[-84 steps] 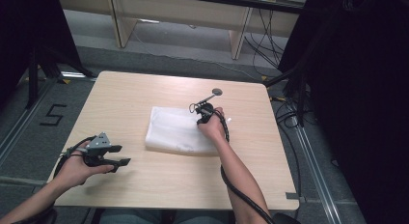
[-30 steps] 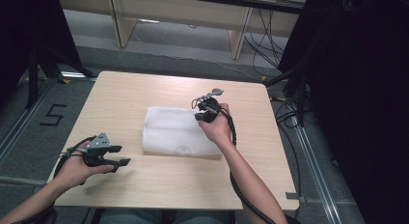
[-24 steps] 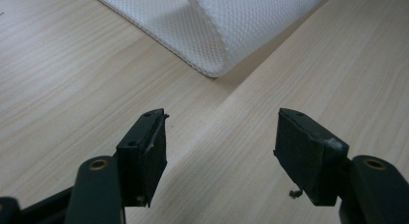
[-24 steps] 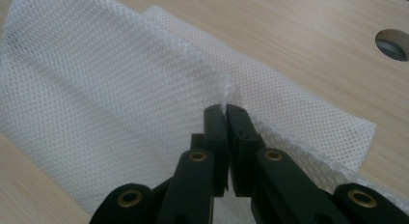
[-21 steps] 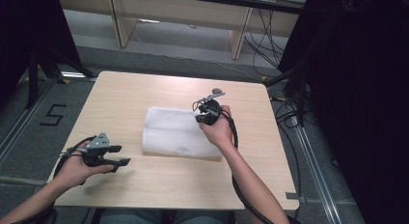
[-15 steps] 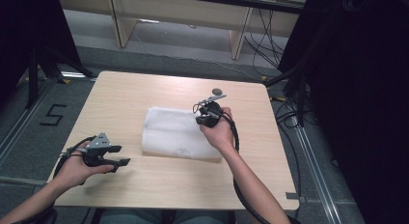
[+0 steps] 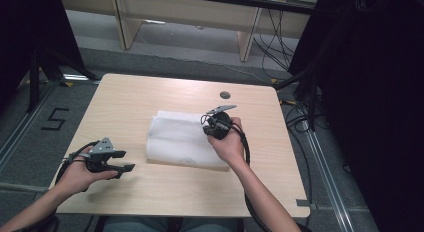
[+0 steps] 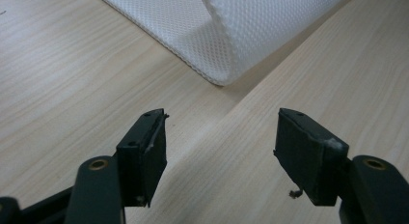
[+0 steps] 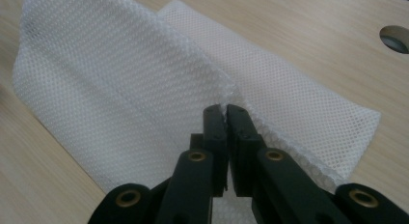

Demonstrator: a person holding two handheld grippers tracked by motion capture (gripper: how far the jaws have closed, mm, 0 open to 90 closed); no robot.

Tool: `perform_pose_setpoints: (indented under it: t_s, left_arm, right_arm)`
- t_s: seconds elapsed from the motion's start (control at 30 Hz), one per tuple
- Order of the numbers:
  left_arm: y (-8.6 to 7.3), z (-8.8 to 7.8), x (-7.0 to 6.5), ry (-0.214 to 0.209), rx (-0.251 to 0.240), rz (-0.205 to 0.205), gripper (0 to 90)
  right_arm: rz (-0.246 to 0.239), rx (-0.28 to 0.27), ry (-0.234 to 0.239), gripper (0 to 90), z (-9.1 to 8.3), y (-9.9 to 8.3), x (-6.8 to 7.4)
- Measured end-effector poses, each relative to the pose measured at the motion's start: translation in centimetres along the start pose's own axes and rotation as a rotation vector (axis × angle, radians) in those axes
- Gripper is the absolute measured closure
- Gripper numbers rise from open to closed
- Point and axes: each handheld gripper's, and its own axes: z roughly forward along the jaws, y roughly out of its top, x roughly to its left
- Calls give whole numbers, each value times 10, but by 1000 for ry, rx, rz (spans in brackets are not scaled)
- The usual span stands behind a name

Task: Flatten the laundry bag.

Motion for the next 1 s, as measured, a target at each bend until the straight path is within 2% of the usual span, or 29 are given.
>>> perform_pose_setpoints:
  t_s: [0.03,0.07,0.2,0.3,0.4,0.43,0.47,0.53,0.57,0.63,0.67,0.7,0.77,0.87,0.9,0.93,0.97,1.0]
  left_arm:
    - [0,0,0,1,1,1,351]
    - [0,0,0,1,1,2,351]
    - [0,0,0,1,0,1,352]
    - [0,0,0,3,0,1,351]
    - [0,-1,0,4,0,1,351]
    - [0,0,-1,5,-13,-11,351]
    - [0,0,0,6,-12,4,351]
    - [0,0,0,6,-13,2,351]
    - [0,0,0,7,-13,2,351]
    - [0,0,0,12,-13,3,350]
    - [0,0,0,12,-13,3,349]
    - [0,-1,1,14,1,20,349]
    - [0,-2,2,17,-2,15,348]
    - [0,-1,1,19,-6,7,348]
    - [0,-2,2,12,9,13,348]
    - [0,-2,2,13,7,14,348]
    - [0,-2,1,13,8,15,348]
    - [0,-2,1,13,8,15,348]
  right_arm:
    - [1,-17,1,882,1,-3,1]
    - [-13,-3,-3,882,-1,-3,1]
    - [-3,-11,-2,880,-2,-7,4]
    - [-31,-6,-9,877,-5,-10,5]
    - [-24,-5,0,877,-6,-12,8]
    - [-15,2,4,877,-7,-13,10]
    - [-37,-3,0,877,-6,-16,11]
    - [-25,-11,2,877,-6,-17,12]
    - [-24,9,9,877,-7,-17,13]
    - [-40,14,14,877,-7,-20,15]
    - [-22,8,18,877,-7,-21,16]
    - [-22,8,18,877,-7,-21,16]
    - [-50,16,13,876,-9,-24,17]
    - [-43,18,17,875,-10,-25,18]
    - [-44,21,20,875,-10,-26,19]
    - [-23,-4,16,874,-9,-29,21]
    - [-40,22,14,878,-11,-29,20]
    - [-40,22,14,878,-11,-29,20]
